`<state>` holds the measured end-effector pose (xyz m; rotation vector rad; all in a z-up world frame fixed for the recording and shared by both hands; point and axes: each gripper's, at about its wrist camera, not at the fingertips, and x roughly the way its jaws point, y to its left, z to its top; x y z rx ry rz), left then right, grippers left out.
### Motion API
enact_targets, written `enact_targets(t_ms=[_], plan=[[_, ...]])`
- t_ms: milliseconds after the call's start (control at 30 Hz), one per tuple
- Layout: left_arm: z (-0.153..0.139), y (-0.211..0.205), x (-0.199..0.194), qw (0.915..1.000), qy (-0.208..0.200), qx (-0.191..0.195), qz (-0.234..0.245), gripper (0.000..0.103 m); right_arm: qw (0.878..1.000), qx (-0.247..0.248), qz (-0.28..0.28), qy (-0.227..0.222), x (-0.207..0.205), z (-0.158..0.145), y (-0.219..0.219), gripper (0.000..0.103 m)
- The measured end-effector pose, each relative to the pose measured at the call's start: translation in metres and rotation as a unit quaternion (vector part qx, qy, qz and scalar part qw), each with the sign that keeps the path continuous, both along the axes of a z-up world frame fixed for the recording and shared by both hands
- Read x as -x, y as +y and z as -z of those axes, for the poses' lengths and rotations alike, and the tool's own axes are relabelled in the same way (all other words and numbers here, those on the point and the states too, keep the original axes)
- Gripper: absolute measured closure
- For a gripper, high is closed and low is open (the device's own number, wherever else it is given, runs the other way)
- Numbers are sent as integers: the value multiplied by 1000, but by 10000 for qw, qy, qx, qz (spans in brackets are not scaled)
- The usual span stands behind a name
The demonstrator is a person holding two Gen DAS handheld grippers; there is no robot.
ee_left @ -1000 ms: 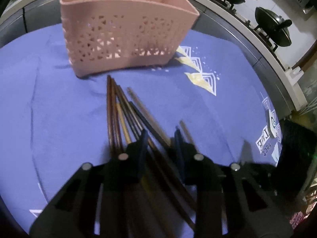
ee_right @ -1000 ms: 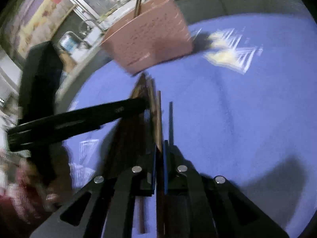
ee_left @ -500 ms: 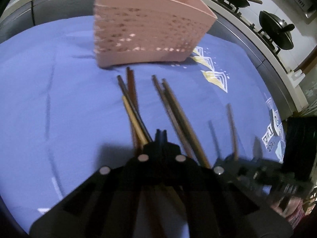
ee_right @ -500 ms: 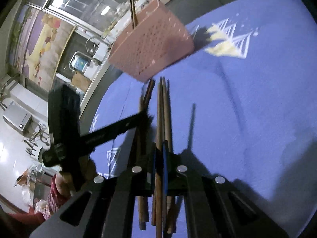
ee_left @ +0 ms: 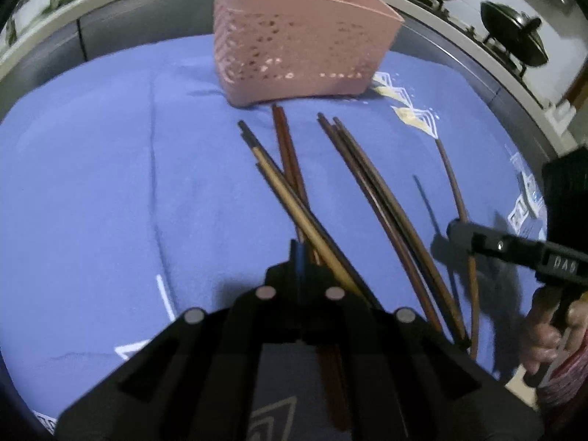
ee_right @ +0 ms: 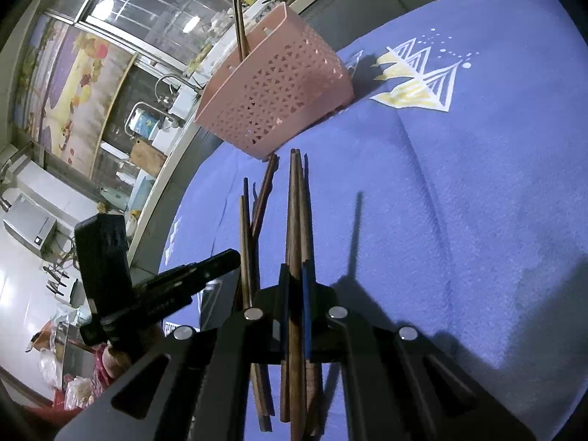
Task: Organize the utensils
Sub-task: 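Grasp a chopstick with the right tool while the left tool grasps another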
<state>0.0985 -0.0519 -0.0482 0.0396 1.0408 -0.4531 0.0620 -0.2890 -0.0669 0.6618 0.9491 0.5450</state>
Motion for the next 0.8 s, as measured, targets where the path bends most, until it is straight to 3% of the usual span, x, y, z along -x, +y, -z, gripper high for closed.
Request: enact_targets(t_ms=[667, 733, 800], plan=[[-2, -31, -17, 9986, -281, -434, 115, 103, 9998, 78, 152, -47, 0, -1, -3, 96], [-2, -35, -23, 9979, -292, -572, 40, 93, 9996, 221, 175, -91, 0, -4, -2, 96], [1, -32, -30, 9985, -154, -521, -67, 92, 9991, 345, 211, -150, 2, -6, -1, 96]])
